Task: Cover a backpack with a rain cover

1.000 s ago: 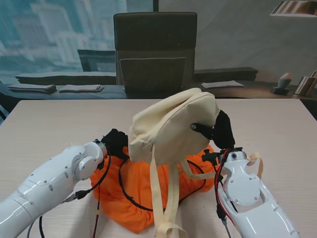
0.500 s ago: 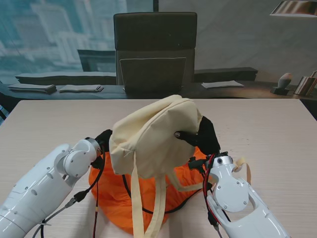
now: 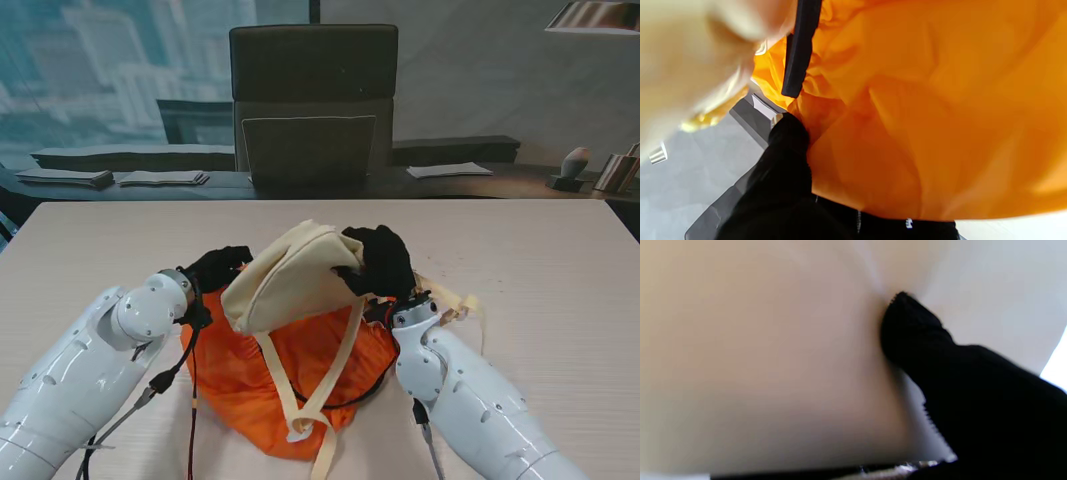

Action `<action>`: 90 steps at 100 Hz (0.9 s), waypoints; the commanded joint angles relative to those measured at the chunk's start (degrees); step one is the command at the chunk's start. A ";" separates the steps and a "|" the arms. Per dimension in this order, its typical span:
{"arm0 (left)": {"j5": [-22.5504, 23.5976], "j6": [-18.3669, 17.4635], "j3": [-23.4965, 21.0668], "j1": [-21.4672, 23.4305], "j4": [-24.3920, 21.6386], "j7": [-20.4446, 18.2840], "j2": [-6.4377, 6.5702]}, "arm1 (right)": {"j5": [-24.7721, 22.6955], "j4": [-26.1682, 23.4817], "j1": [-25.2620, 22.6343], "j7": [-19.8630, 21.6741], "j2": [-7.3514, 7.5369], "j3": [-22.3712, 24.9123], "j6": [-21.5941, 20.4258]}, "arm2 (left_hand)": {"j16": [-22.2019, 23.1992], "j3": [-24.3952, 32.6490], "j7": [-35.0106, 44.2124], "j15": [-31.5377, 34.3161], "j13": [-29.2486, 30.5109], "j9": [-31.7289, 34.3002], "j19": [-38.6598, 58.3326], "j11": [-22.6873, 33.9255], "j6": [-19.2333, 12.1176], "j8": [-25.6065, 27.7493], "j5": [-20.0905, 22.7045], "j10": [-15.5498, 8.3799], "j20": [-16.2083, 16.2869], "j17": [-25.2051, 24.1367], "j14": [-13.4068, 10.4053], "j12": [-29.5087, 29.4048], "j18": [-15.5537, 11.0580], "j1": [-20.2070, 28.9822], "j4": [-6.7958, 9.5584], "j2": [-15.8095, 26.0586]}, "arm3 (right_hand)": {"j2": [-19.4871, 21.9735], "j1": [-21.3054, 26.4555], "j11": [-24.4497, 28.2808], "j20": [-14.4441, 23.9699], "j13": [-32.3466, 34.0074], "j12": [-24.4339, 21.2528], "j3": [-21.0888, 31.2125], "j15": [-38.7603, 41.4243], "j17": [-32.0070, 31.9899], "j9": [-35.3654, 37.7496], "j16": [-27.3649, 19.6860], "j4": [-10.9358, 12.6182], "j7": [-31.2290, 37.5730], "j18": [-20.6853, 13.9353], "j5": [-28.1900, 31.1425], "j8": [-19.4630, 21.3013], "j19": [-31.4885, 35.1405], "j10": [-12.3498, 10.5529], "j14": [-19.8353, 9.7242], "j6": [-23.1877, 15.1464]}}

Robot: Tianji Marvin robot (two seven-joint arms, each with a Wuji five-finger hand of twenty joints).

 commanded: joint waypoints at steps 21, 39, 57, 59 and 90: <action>-0.17 0.20 -2.71 1.90 -3.28 -1.59 -0.31 | -13.79 9.68 10.93 -11.80 5.73 -11.27 3.54 | 5.58 1.38 2.77 3.74 3.42 2.98 2.20 2.84 0.08 1.65 -1.01 0.33 0.46 1.67 2.10 3.72 1.84 4.35 0.59 -0.86 | 4.72 9.12 5.84 0.07 -1.28 -0.83 9.29 5.65 -2.34 -1.14 -1.64 2.83 9.39 0.79 1.41 -0.34 2.62 1.46 -0.87 -6.72; -2.14 1.03 -4.59 4.51 -6.20 -3.04 0.00 | -14.96 13.67 14.35 -14.43 6.16 -16.45 12.81 | 6.48 1.87 2.67 3.56 3.19 3.05 2.43 3.02 0.06 1.73 -0.91 0.35 0.58 1.26 2.45 3.06 1.74 4.34 0.62 -1.14 | 4.18 9.57 8.23 2.00 -1.06 -0.98 9.93 9.75 -3.54 -1.01 -2.78 2.74 10.80 3.37 1.59 -2.20 4.14 4.93 1.23 -4.21; 12.59 -3.15 -5.32 6.97 -8.74 -2.84 1.63 | -11.39 13.25 12.35 -12.53 4.32 -14.56 17.57 | 7.00 3.49 -0.70 2.41 0.98 2.88 3.72 1.16 -5.26 0.87 -1.47 -1.30 1.45 -1.31 1.77 5.76 -1.18 4.25 0.78 -1.41 | 4.41 9.33 6.43 2.12 2.62 0.70 10.11 9.72 -0.50 2.13 -2.28 2.83 10.24 6.19 3.37 -4.28 3.84 6.37 1.70 -2.44; 14.32 -4.27 -5.36 7.06 -8.77 -2.85 1.85 | -10.87 13.09 11.99 -12.27 4.08 -14.15 17.88 | 6.83 3.59 -1.40 2.32 1.01 2.95 3.91 1.04 -6.41 0.51 -1.89 -1.84 1.55 -1.31 1.35 5.89 -1.41 4.57 0.71 -1.19 | 4.41 9.42 6.33 2.09 2.74 0.80 10.13 9.70 -0.37 2.16 -2.20 2.86 10.19 6.38 3.40 -4.31 3.80 6.41 1.77 -2.36; -5.23 -5.41 -6.79 8.13 -11.29 2.24 -1.03 | -11.90 12.04 11.68 -9.69 4.67 -15.60 20.61 | 4.97 5.73 -0.80 0.73 1.43 4.20 4.26 -1.06 -4.63 -1.06 -0.34 1.07 1.66 -0.46 2.26 7.33 -1.75 6.12 0.82 -3.84 | 2.16 9.34 4.42 2.09 6.91 4.45 10.51 10.83 2.63 6.06 2.94 2.16 8.33 8.35 6.00 -5.10 5.41 7.88 1.34 -0.97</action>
